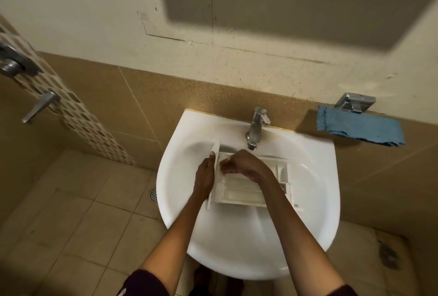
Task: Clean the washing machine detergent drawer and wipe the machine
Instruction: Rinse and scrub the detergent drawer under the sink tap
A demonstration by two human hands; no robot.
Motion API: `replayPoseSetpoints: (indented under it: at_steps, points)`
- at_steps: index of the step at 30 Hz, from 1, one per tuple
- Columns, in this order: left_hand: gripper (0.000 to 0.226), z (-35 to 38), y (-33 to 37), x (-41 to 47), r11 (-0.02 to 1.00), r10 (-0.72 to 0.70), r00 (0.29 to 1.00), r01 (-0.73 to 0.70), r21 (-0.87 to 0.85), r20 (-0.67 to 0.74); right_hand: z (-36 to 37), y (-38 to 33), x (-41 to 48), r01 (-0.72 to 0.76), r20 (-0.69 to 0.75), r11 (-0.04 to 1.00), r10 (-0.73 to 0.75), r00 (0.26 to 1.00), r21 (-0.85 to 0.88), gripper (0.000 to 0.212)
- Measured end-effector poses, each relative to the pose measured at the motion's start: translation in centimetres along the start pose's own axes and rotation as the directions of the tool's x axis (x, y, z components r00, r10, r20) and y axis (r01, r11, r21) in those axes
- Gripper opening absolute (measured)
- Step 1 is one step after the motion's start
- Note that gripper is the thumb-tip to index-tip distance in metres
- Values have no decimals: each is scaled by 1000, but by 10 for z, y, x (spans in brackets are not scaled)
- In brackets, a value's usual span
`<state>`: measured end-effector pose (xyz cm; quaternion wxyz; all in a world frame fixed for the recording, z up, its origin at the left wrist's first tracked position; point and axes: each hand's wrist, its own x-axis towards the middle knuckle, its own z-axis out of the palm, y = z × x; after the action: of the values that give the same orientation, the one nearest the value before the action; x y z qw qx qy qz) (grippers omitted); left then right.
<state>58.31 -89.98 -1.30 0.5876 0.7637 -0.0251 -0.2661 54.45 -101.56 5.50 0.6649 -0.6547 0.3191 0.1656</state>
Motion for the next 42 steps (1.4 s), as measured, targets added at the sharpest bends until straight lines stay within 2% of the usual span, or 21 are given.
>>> replayPoseSetpoints:
  at_steps: [2,4,7,9,11,13,14,15,17,19,20,21,23,25,27,29,30,34,36,40,42]
  points:
    - [59,0,-2,2,1000,-2,1000,2,2,11,-2,5,9,75,-99,958,-106,989,-275,22]
    - [56,0,-3,3,1000,2,1000,-2,14,5,6,14,6,132,-23,779,-184,983,-613,29]
    - [49,0,-5,4,1000,5,1000,-4,9,-11,29,40,-5,129,19,437,-248,969,-890,90]
    - [47,1,-4,3,1000,-2,1000,2,1,-17,32,53,0,145,27,356,-317,948,-923,107]
    - [47,0,-3,2,1000,6,1000,-6,6,-17,27,53,7,200,58,440,-315,947,-875,97]
    - [43,1,-1,1,1000,22,1000,-22,20,-13,17,48,12,233,19,668,-311,950,-707,59]
    - [41,1,-1,0,999,24,1000,-24,22,-10,13,46,14,236,-2,734,-308,952,-637,44]
    - [40,1,0,0,999,24,1000,-24,25,-12,12,46,15,245,-7,768,-309,951,-592,40]
    - [44,1,0,-1,999,33,999,-33,40,-18,15,50,16,243,47,665,-298,953,-707,43]
    - [48,1,-1,-1,998,31,999,-30,46,-16,20,57,15,228,105,403,-304,947,-886,81]
    - [48,1,0,-1,999,24,1000,-24,48,-12,21,60,15,221,103,369,-314,944,-903,93]
    - [47,2,1,-2,999,24,1000,-24,48,-10,19,60,15,232,91,425,-326,941,-875,89]
    - [44,5,2,-4,997,29,1000,-29,66,6,11,57,17,254,28,700,-317,948,-668,57]
    - [42,8,3,-7,996,23,999,-25,83,22,3,60,16,267,1,808,-314,950,-526,41]
    - [45,10,2,-7,995,21,1000,-23,94,22,0,67,12,305,41,768,-343,938,-563,38]
    - [51,10,4,-7,993,6,1000,-8,117,23,-1,75,10,309,114,608,-338,934,-731,47]
    - [51,9,5,-8,992,-7,1000,3,128,28,-2,78,11,303,119,566,-338,934,-767,52]
    - [63,10,5,-8,990,-22,999,18,140,30,-4,78,12,316,91,645,-357,929,-696,51]
    - [59,10,9,-11,988,-36,998,28,149,52,-5,76,12,316,125,632,-329,936,-707,46]
    - [59,12,21,-10,978,-139,980,114,174,142,-4,78,14,297,121,591,-319,940,-750,57]
    - [63,15,23,-9,972,-198,969,175,156,145,-3,82,15,332,65,662,-394,917,-672,47]
